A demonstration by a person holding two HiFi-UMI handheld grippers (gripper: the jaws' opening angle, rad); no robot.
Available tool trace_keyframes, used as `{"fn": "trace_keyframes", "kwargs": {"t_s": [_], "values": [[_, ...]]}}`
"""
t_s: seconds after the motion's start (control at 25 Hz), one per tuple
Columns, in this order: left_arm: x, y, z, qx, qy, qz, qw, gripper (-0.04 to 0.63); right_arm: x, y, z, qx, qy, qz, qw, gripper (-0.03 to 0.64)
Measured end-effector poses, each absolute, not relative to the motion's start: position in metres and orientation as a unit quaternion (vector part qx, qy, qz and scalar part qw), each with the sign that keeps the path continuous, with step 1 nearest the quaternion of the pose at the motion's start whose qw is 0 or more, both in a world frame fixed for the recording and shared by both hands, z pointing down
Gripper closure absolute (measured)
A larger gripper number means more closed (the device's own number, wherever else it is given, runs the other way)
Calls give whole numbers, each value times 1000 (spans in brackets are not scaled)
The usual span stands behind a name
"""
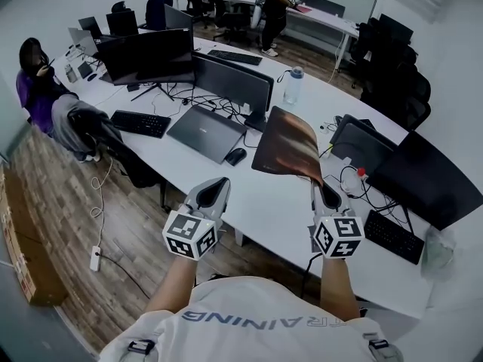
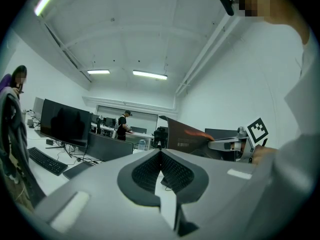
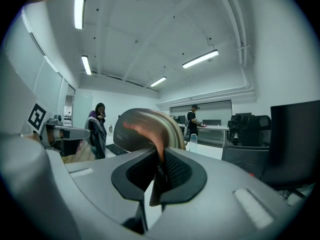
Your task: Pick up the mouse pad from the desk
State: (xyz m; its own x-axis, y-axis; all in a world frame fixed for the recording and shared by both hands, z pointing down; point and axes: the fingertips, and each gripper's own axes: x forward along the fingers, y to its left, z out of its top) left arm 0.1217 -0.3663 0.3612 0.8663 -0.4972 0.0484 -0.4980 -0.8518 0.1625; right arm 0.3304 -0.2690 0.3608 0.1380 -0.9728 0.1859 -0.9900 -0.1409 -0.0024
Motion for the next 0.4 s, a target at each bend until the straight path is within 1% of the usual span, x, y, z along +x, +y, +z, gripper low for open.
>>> {"fn": "trace_keyframes", "kwargs": {"t_s": [0.4], "values": [[125, -358, 360, 964, -254, 3, 85, 595, 333, -260, 360, 755, -649, 72, 61, 572]]}}
